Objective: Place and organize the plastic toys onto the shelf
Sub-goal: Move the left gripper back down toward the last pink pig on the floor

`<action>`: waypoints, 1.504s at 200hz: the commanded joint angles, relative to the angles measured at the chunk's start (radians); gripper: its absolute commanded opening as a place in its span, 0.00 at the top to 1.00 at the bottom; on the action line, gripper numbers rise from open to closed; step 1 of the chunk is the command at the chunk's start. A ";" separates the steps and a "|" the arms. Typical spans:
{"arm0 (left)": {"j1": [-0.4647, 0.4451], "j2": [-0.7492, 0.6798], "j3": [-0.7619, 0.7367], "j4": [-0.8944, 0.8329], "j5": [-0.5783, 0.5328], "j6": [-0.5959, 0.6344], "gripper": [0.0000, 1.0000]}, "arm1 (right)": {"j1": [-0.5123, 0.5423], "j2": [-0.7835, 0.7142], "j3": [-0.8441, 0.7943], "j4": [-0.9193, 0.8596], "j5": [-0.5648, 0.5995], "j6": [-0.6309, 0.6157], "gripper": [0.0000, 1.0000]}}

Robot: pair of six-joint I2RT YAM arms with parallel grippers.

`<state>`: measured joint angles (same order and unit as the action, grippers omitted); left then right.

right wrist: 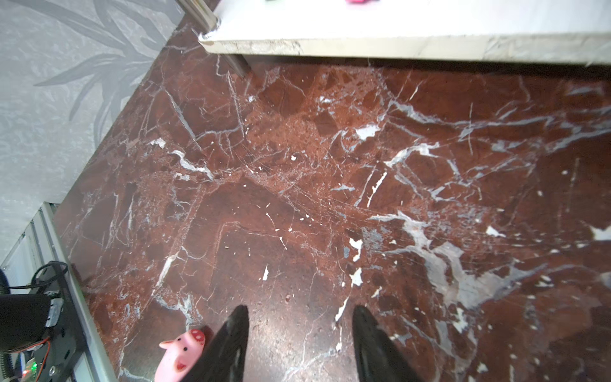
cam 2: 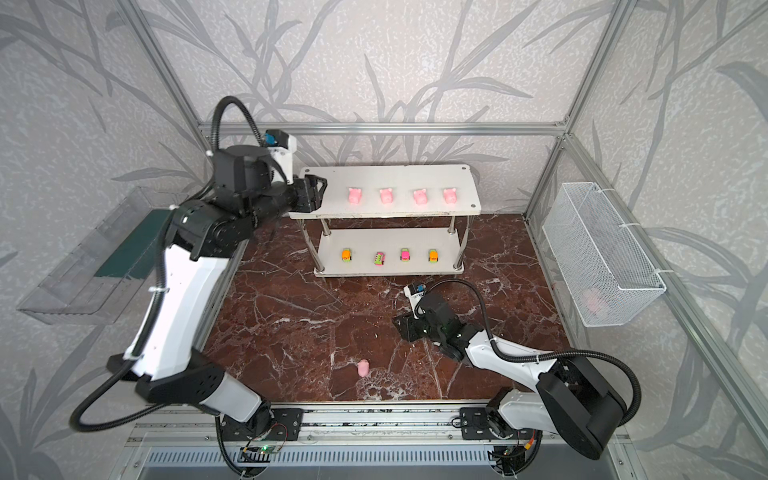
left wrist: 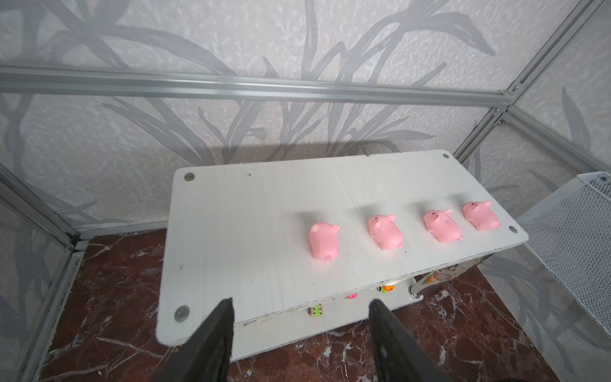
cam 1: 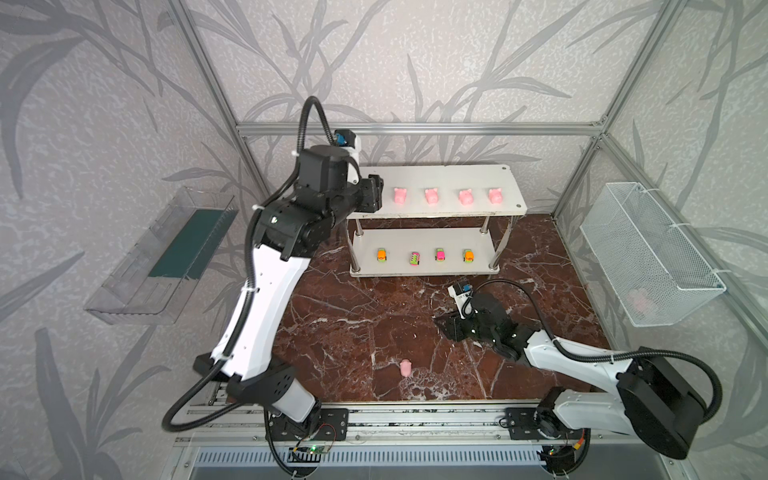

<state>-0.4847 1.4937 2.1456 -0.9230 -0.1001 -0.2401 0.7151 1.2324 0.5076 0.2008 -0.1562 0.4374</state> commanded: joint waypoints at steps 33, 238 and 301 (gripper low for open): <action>-0.011 -0.468 -0.525 0.083 -0.110 -0.015 0.37 | -0.012 -0.151 0.048 -0.202 0.072 -0.073 0.48; -0.546 -0.521 -1.524 0.474 0.016 -0.599 0.32 | -0.042 -0.082 0.007 -0.128 0.158 -0.018 0.47; -0.595 -0.327 -1.511 0.478 0.106 -0.616 0.32 | -0.056 -0.083 -0.035 -0.096 0.146 -0.012 0.47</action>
<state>-1.0683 1.1114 0.6365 -0.4603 -0.0437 -0.8291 0.6682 1.1469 0.4877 0.0700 -0.0044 0.4194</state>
